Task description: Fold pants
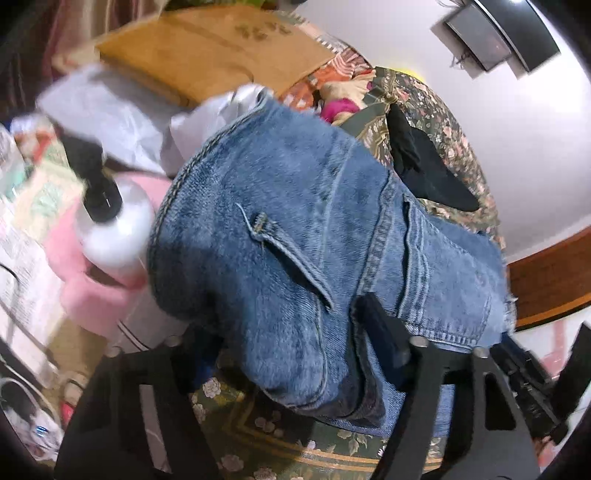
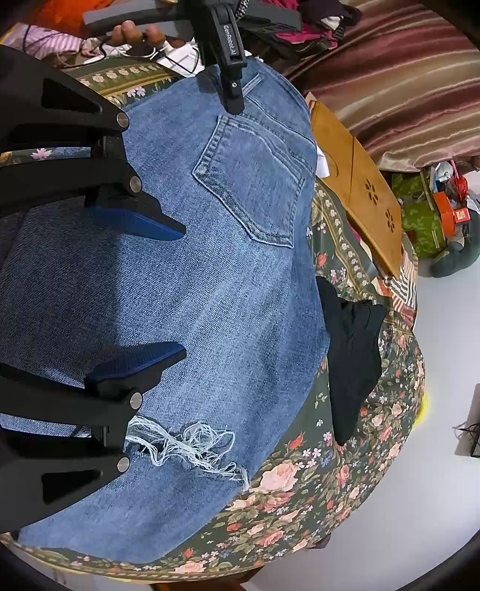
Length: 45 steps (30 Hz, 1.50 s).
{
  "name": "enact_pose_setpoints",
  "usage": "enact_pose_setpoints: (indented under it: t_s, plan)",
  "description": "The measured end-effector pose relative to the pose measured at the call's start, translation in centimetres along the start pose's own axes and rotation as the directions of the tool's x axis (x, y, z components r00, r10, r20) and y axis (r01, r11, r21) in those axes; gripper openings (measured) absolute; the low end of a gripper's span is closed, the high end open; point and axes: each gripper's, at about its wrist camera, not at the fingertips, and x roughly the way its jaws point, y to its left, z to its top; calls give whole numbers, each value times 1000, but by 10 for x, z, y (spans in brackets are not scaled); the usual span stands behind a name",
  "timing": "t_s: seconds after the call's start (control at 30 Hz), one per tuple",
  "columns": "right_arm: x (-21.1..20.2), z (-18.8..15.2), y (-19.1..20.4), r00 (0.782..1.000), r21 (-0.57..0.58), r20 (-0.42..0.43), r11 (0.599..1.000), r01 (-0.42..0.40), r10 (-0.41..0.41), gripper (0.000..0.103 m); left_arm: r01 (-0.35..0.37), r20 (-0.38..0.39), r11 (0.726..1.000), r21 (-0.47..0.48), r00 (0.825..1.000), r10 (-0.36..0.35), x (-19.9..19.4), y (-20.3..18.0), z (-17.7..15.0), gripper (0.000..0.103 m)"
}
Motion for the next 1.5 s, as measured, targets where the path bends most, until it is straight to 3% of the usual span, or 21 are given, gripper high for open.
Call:
enact_pose_setpoints:
  t_s: [0.07,0.1,0.3,0.5,0.67,0.83,1.07,1.17,1.27,1.37,1.5]
  plan:
    - [0,0,0,1000,1,0,1000,-3,3,56,-93,72,994,60,993,88,-12,-14,0,43]
    - [0,0,0,1000,2,1,1000,-5,5,56,-111,102,990,85,990,102,-19,-21,1,40]
    - [-1,1,-3,1000,18,3,1000,-21,21,55,-163,211,971,173,969,125,-49,-50,4,32]
    - [-22,1,-18,998,83,37,995,-57,54,55,-138,312,956,257,949,53,-95,-91,12,30]
    - [-64,-4,-49,992,130,124,991,-32,16,55,-118,383,921,371,923,-36,-131,-146,11,30]
    - [-104,-25,-100,983,203,172,979,33,-68,55,-94,404,878,469,907,-119,-152,-206,0,29]
    - [-138,-77,-184,967,317,141,935,159,-212,55,-73,386,821,566,903,-185,-155,-277,-25,28]
    - [-138,-107,-218,962,368,86,906,211,-259,55,-16,345,817,576,911,-226,-150,-305,-31,26]
    - [-131,-138,-247,966,432,38,876,216,-257,55,11,307,808,590,922,-237,-140,-328,-36,23]
    - [-116,-161,-265,973,483,-10,851,207,-231,55,-8,289,787,616,932,-217,-122,-353,-46,22]
    - [-87,-177,-267,985,501,-63,848,171,-161,55,-8,251,759,651,946,-204,-100,-380,-58,21]
